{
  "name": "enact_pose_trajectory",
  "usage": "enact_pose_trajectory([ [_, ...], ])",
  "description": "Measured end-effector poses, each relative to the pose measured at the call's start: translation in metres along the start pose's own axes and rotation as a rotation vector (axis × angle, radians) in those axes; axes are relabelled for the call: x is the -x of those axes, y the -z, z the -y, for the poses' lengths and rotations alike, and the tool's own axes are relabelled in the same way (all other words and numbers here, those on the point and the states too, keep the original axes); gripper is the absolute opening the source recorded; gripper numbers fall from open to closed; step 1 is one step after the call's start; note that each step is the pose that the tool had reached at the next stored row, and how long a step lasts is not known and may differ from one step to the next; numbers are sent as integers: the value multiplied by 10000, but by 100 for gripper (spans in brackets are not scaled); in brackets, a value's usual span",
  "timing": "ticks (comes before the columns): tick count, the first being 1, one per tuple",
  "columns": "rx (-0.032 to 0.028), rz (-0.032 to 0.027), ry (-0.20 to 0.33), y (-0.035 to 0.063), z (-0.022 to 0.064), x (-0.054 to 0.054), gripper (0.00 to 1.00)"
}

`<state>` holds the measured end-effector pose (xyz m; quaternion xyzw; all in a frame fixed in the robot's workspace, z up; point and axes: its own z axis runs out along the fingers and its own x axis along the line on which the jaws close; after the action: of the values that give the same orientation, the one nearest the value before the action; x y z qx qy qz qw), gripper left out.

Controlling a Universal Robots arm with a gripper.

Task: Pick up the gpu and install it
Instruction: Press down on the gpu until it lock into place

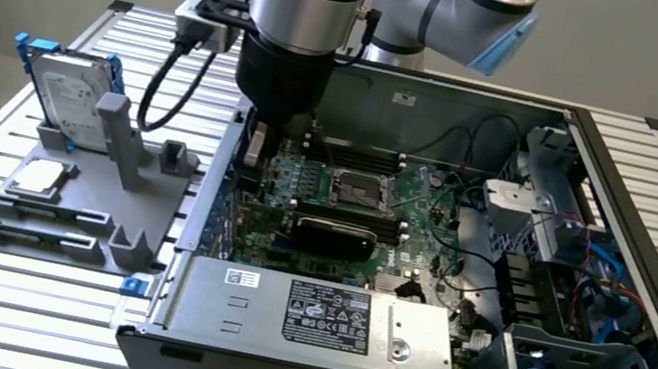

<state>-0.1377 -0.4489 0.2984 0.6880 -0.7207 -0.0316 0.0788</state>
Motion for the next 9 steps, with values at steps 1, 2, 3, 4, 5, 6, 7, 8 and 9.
enact_pose_trajectory([
  [1,2,1,-2,1,0,0,11],
  [2,4,3,-7,2,0,0,11],
  [3,6,5,-12,2,0,1,11],
  [4,8,6,-19,3,0,1,11],
  [5,10,8,-28,3,-1,1,11],
  [6,14,11,-39,4,-1,2,11],
  [7,18,14,-50,4,-1,2,11],
  [8,22,18,-66,4,-1,3,11],
  [9,27,21,-79,5,-1,3,11],
])
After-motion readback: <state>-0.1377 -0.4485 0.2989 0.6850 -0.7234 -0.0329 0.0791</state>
